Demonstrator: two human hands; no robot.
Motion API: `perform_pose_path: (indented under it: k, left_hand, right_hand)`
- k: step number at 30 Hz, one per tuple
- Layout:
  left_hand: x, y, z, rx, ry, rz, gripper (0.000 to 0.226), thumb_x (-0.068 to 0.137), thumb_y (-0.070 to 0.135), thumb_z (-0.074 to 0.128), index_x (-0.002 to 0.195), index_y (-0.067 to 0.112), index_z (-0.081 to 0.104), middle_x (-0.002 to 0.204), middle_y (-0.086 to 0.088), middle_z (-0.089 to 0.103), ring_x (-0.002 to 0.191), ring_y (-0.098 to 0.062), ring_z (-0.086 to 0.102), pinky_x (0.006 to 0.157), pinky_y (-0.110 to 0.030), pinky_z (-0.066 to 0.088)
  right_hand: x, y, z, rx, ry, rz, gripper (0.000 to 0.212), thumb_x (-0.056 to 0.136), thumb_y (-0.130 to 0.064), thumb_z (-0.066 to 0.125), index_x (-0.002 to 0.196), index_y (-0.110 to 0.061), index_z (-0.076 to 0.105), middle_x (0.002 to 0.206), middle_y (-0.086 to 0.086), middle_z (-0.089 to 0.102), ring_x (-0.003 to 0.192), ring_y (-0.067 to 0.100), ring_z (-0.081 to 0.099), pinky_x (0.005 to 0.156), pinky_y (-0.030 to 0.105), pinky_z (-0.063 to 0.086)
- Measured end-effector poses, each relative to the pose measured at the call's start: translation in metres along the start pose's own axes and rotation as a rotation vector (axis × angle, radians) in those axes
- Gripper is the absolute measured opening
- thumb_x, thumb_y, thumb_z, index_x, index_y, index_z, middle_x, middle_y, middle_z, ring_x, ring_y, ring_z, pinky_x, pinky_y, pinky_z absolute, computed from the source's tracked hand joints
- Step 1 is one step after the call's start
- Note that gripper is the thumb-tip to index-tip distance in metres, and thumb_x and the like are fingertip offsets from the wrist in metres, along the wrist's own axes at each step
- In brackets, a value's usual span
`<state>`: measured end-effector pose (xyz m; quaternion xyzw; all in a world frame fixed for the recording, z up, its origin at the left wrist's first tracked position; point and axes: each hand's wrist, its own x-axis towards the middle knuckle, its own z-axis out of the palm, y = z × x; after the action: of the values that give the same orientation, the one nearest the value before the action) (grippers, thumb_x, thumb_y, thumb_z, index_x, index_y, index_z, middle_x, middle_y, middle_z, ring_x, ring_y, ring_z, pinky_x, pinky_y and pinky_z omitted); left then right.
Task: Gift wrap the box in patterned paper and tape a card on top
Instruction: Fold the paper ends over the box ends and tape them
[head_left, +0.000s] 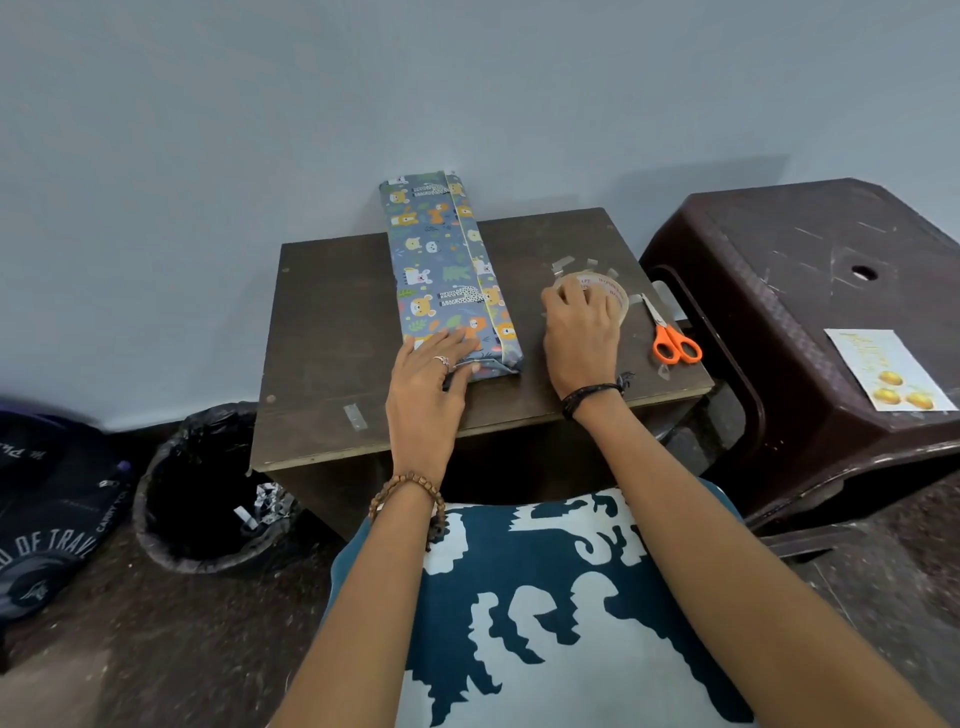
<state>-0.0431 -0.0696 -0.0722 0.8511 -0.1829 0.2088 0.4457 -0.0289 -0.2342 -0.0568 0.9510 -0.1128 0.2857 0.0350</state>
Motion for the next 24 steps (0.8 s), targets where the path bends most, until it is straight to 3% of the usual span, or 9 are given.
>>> perform_pose_path:
  k: [4, 10, 17, 24]
  left_hand:
    - [-0.001, 0.002, 0.000, 0.002, 0.004, -0.029, 0.026, 0.082, 0.006, 0.067, 0.106, 0.015, 0.070, 0.117, 0.001, 0.066, 0.115, -0.001, 0.048, 0.112, -0.024, 0.019]
    - [-0.001, 0.003, 0.001, -0.001, 0.001, -0.028, 0.027, 0.082, 0.006, 0.067, 0.107, 0.014, 0.070, 0.118, 0.000, 0.065, 0.116, -0.004, 0.050, 0.113, -0.028, 0.021]
    - [0.000, 0.003, 0.001, 0.007, -0.003, -0.018, 0.027, 0.082, 0.006, 0.067, 0.107, 0.014, 0.070, 0.118, -0.001, 0.065, 0.115, -0.001, 0.047, 0.113, -0.030, 0.022]
    - [-0.001, 0.004, 0.001, 0.039, -0.010, -0.016, 0.027, 0.079, 0.010, 0.071, 0.106, 0.013, 0.070, 0.117, -0.003, 0.066, 0.117, -0.014, 0.056, 0.112, -0.032, 0.024]
  right_hand:
    - [-0.002, 0.001, 0.002, -0.044, 0.014, -0.093, 0.021, 0.068, 0.000, 0.050, 0.076, -0.011, 0.065, 0.078, 0.009, 0.063, 0.068, 0.028, 0.060, 0.062, 0.034, 0.050]
    - [-0.004, 0.001, 0.005, -0.083, 0.023, -0.123, 0.019, 0.062, -0.002, 0.071, 0.078, -0.012, 0.064, 0.079, 0.007, 0.064, 0.071, 0.025, 0.061, 0.060, 0.031, 0.049]
    - [-0.004, -0.003, 0.003, -0.248, 0.015, -0.144, 0.010, 0.063, -0.012, 0.069, 0.071, -0.016, 0.064, 0.068, 0.002, 0.063, 0.067, 0.019, 0.059, 0.061, 0.027, 0.046]
    - [-0.007, -0.003, -0.005, -0.286, 0.019, -0.124, 0.009, 0.061, -0.017, 0.069, 0.069, -0.017, 0.065, 0.062, 0.001, 0.064, 0.067, 0.018, 0.059, 0.063, 0.026, 0.046]
